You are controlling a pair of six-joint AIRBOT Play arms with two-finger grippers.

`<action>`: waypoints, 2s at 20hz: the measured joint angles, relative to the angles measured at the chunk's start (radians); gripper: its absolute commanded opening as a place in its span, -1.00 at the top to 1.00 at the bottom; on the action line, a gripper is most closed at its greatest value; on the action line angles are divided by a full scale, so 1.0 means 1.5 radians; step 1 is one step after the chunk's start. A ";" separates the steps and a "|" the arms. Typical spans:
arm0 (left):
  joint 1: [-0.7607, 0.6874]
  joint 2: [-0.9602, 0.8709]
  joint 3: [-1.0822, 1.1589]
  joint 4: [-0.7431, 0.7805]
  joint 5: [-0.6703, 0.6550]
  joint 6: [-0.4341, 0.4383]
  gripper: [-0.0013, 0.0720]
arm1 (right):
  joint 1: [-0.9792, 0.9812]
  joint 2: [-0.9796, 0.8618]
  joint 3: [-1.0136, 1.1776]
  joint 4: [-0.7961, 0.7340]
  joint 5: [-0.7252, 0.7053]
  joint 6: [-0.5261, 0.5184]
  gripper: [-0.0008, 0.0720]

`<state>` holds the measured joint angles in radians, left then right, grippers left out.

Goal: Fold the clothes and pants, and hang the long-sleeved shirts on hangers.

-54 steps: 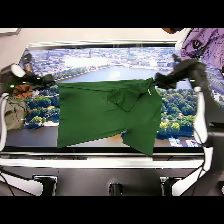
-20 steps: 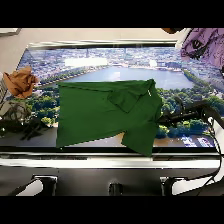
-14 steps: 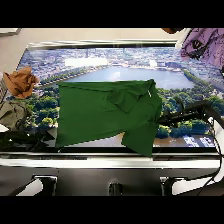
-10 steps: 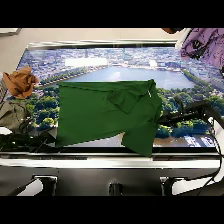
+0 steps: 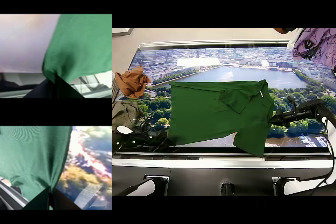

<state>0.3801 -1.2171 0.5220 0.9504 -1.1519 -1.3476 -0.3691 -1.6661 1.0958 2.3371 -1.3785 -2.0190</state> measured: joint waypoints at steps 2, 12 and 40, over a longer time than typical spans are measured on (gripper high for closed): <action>-0.005 -0.006 0.012 -0.012 0.003 0.008 0.93 | 0.002 0.024 0.001 0.004 -0.001 0.007 0.90; -0.034 0.008 0.560 -0.004 -0.012 -0.071 0.93 | 0.111 0.202 0.322 -0.004 0.091 0.089 0.90; -0.123 -0.195 0.942 0.306 -0.166 -0.172 0.93 | 0.144 0.154 0.611 -0.217 0.009 0.439 0.90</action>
<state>0.1959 -1.5101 1.9354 1.4101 -1.4006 -1.6062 -0.1535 -1.4357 2.0121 2.0113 -1.3651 -1.3605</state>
